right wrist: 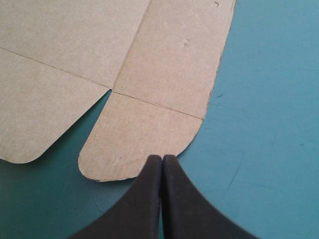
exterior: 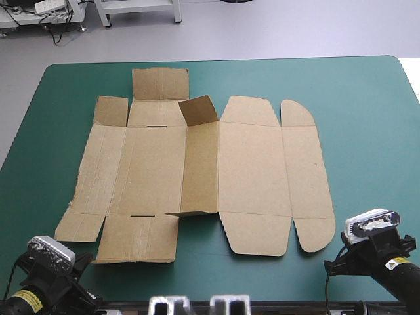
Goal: Fold the box
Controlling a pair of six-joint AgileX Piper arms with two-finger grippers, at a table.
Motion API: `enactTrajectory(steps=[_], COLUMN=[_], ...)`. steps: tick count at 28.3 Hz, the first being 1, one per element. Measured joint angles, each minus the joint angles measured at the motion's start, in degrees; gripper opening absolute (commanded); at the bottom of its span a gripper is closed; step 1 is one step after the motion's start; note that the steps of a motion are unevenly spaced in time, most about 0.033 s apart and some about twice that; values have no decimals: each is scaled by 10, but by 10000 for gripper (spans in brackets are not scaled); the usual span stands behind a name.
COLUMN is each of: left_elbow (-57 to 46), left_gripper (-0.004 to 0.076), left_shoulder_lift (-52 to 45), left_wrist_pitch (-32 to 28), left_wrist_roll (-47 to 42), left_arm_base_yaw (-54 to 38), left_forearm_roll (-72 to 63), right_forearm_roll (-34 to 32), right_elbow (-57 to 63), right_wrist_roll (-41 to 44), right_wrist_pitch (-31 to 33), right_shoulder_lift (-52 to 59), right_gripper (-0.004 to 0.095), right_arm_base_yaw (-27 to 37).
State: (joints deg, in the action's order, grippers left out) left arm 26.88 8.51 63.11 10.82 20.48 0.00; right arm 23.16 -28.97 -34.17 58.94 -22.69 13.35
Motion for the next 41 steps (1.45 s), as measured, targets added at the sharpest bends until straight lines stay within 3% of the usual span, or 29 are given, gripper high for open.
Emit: enactTrajectory(steps=[10, 16, 21, 25, 33, 37, 41], left_elbow=[70, 173, 253, 299, 374, 415, 440], left_gripper=[-11, -11, -11, -11, -9, -9, -9], left_shoulder_lift=[34, 144, 258, 352, 512, 554, 584], left_wrist_pitch=[-19, -37, -85, -100, -61, -49, -47], left_wrist_roll=[34, 36, 31, -9, -148, -147, -68], left_arm_base_yaw=[0, 0, 0, 0, -6, -64, -243], left_forearm_roll=[0, 20, 88, 158, 371, 373, 256], right_forearm_roll=[0, 0, 0, 0, 0, 0, 0], right_elbow=[0, 0, 0, 0, 0, 0, 1], right_wrist_roll=[0, 0, 0, 0, 0, 0, 0], right_wrist_pitch=[0, 0, -5, -8, -13, -13, -13], right_shoulder_lift=[0, 0, 0, 0, 0, 0, 0], right_gripper=[-24, -24, -24, -24, -24, -24, -24], right_arm_base_yaw=[0, 0, 0, 0, 0, 0, 0])
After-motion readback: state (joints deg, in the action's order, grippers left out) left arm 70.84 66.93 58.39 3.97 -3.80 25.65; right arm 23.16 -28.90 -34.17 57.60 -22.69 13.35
